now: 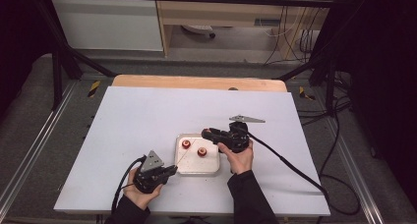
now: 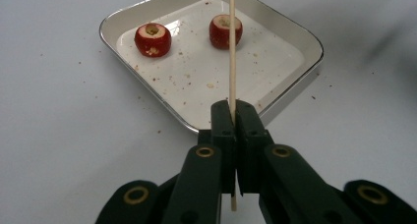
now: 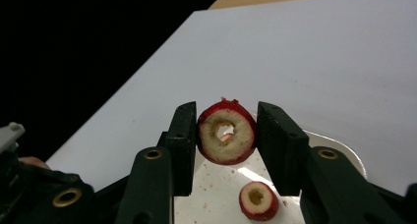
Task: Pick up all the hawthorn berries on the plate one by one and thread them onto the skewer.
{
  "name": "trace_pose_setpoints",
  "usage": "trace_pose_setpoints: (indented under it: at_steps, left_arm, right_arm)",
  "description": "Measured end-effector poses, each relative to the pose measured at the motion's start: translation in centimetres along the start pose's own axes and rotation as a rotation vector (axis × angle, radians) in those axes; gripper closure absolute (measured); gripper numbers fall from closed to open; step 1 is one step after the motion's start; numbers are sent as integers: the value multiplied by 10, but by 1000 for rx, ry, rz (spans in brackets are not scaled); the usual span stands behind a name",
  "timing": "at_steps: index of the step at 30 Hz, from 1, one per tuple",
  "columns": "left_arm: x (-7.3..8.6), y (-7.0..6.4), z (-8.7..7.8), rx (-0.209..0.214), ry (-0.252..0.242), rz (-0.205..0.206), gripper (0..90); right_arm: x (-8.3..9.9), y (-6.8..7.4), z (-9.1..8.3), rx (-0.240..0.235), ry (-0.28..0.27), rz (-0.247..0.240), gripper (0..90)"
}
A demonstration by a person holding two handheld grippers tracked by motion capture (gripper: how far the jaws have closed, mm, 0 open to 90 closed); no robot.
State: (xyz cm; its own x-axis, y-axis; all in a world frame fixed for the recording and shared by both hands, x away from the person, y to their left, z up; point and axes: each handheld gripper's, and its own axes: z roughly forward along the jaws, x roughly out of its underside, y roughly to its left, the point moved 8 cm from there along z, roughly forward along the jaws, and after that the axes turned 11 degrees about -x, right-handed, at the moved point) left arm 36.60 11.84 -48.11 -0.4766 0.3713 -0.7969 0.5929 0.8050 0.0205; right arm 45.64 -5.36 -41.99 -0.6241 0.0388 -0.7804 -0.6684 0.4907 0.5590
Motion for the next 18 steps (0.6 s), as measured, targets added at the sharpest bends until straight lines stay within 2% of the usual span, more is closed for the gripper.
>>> trace_pose_setpoints:
  at_steps: [5, 9, 11, 15, 18]
  left_arm:
    - [-1, -6, 2, 2, -14, -27, 879]
    - [-3, -9, 4, 10, -19, -46, 878]
    - [-3, -11, 6, 14, -20, -51, 877]
    - [-6, -16, 8, 10, -34, -53, 877]
    - [-10, -17, 10, 10, -53, -72, 877]
  right_arm:
    - [-1, -2, 1, -15, -72, 36, 611]
    - [-1, -1, 1, -23, -101, 45, 610]
    - [-3, -1, 1, -30, -136, 54, 611]
    - [-4, -2, 1, -44, -160, 62, 611]
    - [-6, -2, 0, -54, -189, 73, 611]
